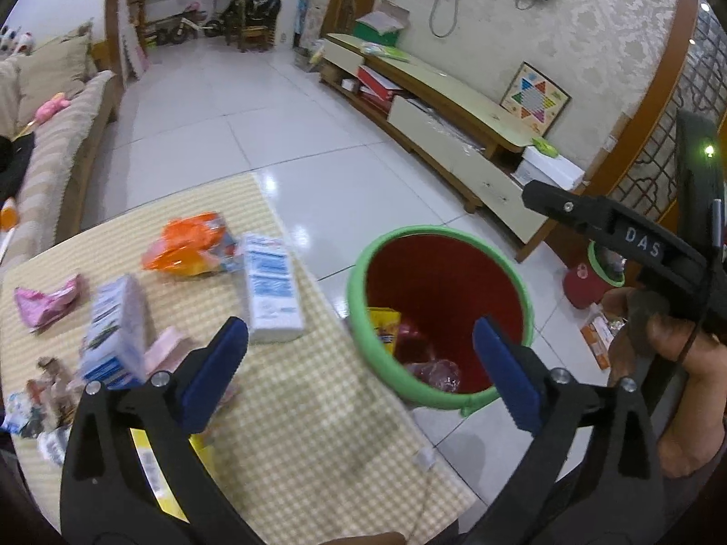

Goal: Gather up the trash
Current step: 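Carry both items to the green bin and open both tools to drop them, then grasp the white milk carton with the right tool while the left tool grasps the grey toothpaste box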

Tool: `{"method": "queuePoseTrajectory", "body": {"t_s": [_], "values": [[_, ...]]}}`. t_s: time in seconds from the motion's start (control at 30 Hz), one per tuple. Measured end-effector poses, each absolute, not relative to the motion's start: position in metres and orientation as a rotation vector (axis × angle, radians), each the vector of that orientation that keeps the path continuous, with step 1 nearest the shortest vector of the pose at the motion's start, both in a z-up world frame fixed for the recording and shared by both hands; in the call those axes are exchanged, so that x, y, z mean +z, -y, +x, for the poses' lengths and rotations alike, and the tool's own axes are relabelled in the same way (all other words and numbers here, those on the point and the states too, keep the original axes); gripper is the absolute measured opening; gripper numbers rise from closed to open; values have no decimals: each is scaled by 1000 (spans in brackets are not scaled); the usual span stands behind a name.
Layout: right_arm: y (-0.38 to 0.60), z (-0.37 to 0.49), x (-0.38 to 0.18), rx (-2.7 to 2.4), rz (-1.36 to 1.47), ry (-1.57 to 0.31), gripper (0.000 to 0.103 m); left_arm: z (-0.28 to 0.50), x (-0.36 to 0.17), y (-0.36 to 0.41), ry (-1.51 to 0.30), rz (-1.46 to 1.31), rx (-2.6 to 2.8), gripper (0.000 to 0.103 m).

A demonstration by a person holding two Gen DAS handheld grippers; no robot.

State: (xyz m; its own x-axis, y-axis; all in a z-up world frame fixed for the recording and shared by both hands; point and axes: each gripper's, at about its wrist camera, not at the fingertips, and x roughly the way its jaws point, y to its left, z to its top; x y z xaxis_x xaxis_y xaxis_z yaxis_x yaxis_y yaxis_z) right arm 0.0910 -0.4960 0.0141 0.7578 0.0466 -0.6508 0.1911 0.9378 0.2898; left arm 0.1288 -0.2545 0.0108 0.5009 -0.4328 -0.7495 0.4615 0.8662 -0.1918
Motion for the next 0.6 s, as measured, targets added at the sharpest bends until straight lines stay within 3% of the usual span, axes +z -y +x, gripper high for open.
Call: {"method": "queuePoseTrajectory", "body": {"t_s": [0.6], "values": [[358, 126, 7, 149, 196, -812, 96, 119, 21, 91, -893, -98, -269, 98]]}}
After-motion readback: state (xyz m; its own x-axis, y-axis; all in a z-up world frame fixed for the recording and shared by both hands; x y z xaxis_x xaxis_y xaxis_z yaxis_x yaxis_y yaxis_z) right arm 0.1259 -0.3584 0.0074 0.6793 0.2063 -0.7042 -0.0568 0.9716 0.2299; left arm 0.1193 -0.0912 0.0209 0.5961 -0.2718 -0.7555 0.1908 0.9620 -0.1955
